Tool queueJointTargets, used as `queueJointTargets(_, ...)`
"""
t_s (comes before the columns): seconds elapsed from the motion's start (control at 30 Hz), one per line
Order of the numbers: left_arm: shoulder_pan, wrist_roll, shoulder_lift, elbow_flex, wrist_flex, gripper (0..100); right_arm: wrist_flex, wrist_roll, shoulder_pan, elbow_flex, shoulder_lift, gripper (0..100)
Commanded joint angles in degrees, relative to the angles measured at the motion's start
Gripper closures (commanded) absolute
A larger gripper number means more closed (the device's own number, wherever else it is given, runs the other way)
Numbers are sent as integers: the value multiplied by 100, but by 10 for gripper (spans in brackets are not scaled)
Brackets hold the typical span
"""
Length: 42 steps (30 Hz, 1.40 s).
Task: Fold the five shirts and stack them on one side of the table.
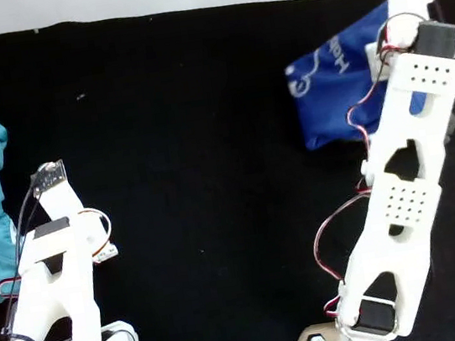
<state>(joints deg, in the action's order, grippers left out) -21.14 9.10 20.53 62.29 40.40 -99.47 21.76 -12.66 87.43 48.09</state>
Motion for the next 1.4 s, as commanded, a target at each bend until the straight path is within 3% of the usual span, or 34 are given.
queueJointTargets(0.0,-57,-44,-22,4,-149,970,4,290,-119,268,-602,992)
queueJointTargets(0.13,-57,-44,-22,4,-149,970,558,607,-453,-154,-374,992)
queueJointTargets(0.33,-57,-44,-22,4,-149,970,2193,1213,-980,-1147,374,992)
queueJointTargets(0.5,-57,-44,-22,4,-149,970,2545,1503,-1059,-1253,725,990)
queueJointTargets(0.57,-57,-44,-22,4,-149,970,2545,1477,-1059,-1253,743,939)
queueJointTargets(0.73,-48,-44,-22,4,-149,970,2545,1046,-1068,-1209,716,685)
queueJointTargets(0.87,-48,-44,-22,4,-149,970,2545,378,-1174,-637,699,682)
queueJointTargets(1.0,-40,-44,-22,4,-149,970,2220,-167,-1270,163,690,682)
queueJointTargets(1.17,-40,-44,-22,4,-149,970,778,-220,-1130,1402,664,682)
queueJointTargets(1.27,-40,-44,-22,4,-149,970,-154,-193,-936,1385,277,682)
queueJointTargets(1.37,-40,-44,-22,-4,-149,970,-171,-237,-919,1182,-215,682)
